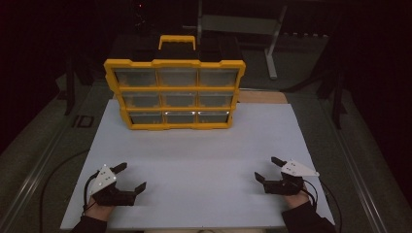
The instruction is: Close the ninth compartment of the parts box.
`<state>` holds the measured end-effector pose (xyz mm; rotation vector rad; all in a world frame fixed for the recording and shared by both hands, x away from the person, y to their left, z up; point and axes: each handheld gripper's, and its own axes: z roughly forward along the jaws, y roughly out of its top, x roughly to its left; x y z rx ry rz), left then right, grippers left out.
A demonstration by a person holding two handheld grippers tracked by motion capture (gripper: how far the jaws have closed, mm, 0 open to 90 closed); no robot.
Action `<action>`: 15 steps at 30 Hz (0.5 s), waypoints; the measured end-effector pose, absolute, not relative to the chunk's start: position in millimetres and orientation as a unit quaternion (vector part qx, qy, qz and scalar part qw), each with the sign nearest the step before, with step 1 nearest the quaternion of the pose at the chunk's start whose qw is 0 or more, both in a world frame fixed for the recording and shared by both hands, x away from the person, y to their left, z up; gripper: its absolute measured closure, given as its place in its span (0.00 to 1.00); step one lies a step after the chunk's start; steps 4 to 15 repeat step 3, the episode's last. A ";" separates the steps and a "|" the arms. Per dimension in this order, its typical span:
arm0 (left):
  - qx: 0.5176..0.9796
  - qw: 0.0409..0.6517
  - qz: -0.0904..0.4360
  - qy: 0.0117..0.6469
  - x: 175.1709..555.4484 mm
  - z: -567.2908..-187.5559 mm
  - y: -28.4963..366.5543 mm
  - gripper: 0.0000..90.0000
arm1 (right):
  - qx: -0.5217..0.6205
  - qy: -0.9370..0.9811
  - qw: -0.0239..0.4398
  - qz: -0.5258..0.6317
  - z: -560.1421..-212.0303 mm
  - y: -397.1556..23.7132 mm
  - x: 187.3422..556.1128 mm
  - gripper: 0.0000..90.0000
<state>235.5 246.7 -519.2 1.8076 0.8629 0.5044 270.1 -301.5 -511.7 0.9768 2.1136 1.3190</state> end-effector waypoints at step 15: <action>0.750 0.515 0.208 0.358 235.3 -518.8 246.9 0.00 | 0.354 0.769 0.231 0.480 -510.3 -301.3 269.5 0.12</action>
